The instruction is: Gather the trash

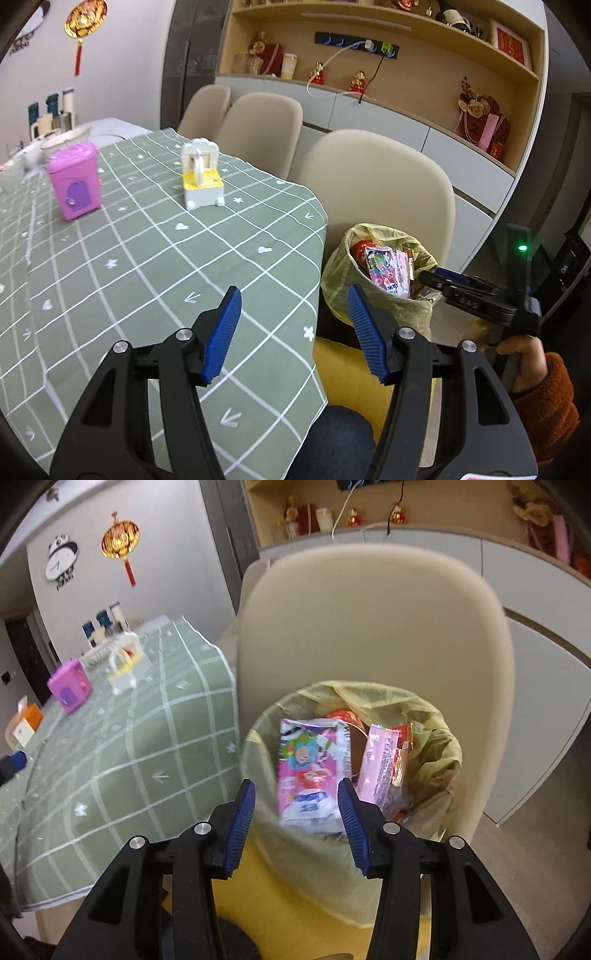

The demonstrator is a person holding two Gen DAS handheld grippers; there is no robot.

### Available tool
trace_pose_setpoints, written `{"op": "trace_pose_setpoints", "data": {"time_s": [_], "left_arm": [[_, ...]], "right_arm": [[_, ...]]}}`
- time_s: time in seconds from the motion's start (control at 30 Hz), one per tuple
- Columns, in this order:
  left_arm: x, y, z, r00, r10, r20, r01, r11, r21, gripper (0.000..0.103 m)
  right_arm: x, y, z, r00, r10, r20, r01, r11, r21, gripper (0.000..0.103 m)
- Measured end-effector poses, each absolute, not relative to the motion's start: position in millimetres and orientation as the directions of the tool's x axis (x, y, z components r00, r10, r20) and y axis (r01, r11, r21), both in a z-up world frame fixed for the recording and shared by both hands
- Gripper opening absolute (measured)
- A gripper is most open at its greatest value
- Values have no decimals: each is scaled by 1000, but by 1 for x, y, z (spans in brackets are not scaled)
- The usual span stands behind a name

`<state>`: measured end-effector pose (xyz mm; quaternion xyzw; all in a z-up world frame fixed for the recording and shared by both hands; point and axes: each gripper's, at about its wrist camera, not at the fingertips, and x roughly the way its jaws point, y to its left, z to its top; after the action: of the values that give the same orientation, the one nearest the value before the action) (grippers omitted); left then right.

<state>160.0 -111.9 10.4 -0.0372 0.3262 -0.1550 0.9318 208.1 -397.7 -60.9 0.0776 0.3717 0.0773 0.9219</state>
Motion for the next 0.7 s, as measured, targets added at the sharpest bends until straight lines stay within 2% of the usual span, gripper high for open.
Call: {"op": "trace_pose_setpoints", "data": {"time_s": [0.2, 0.37, 0.43, 0.57, 0.7], "left_arm": [[118, -103, 11, 825, -243, -510, 220, 970, -105, 59], [83, -93, 11, 870, -204, -450, 186, 979, -84, 67], [73, -90, 12, 882, -184, -434, 169, 983, -74, 76], [48, -82, 9, 905, -144, -400, 129, 990, -63, 79], [31, -79, 0, 909, -96, -405, 83, 995, -50, 79]], "right_arm": [[148, -353, -32, 781, 228, -582, -140, 971, 193, 44], [95, -307, -18, 818, 256, -515, -208, 967, 150, 44], [76, -295, -15, 831, 255, -494, -214, 967, 139, 44], [43, -277, -11, 857, 230, -461, -207, 973, 101, 44], [20, -264, -14, 879, 202, -432, -189, 979, 73, 44]]}}
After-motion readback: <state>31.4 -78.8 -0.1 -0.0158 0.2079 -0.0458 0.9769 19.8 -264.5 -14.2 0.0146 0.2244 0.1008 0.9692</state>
